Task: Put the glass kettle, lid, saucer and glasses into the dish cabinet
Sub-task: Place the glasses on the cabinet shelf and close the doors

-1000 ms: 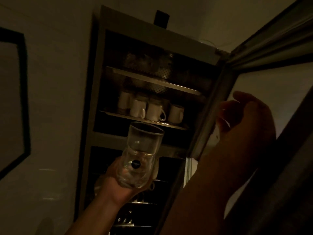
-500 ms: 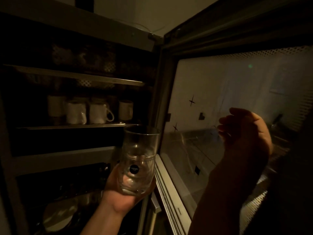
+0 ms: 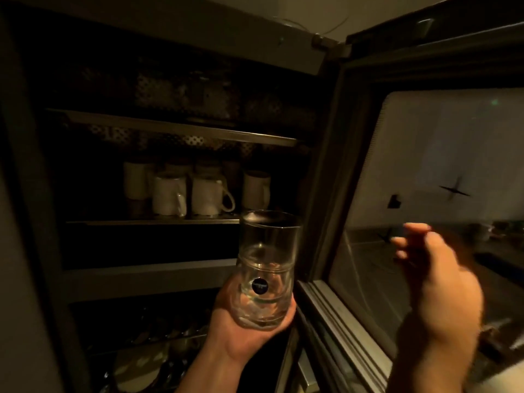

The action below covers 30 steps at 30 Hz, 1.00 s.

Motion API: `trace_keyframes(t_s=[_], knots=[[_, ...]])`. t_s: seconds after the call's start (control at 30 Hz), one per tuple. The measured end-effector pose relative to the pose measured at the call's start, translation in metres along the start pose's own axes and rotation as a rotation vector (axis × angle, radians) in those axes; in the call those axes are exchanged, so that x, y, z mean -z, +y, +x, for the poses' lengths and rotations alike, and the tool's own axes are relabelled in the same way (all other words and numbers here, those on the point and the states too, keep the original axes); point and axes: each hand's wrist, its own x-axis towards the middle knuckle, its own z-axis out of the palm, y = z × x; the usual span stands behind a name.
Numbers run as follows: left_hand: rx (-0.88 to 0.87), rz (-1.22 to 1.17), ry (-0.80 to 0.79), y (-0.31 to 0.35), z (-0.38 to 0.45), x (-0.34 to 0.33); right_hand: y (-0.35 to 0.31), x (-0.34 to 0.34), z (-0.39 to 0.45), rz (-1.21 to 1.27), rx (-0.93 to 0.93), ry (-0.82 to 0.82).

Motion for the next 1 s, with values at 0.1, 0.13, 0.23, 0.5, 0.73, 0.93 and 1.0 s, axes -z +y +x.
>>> trace_keyframes(t_s=[0.1, 0.13, 0.23, 0.5, 0.73, 0.93, 1.0], knots=[[-0.061, 0.014, -0.021, 0.031, 0.003, 0.000, 0.019, -0.044, -0.012, -0.138, -0.071, -0.263], [-0.080, 0.041, -0.029, 0.043, 0.003, 0.000, 0.025, -0.062, -0.019, -0.191, -0.130, -0.370], [-0.208, 0.234, -0.089, 0.074, 0.003, -0.002, 0.046, -0.107, -0.037, -0.207, -0.218, -0.578], [-0.373, 0.402, -0.176, 0.135, -0.002, 0.003, 0.082, -0.180, -0.059, -0.106, -0.204, -0.758], [-0.456, 0.454, -0.254, 0.168, 0.002, 0.005, 0.098, -0.214, -0.043, 0.045, -0.264, -0.806], [-0.418, 0.497, -0.328, 0.194, 0.007, -0.002, 0.105, -0.240, -0.029, 0.206, -0.280, -0.776], [-0.403, 0.537, -0.345, 0.201, 0.006, -0.007, 0.107, -0.247, -0.023, 0.233, -0.274, -0.755]])
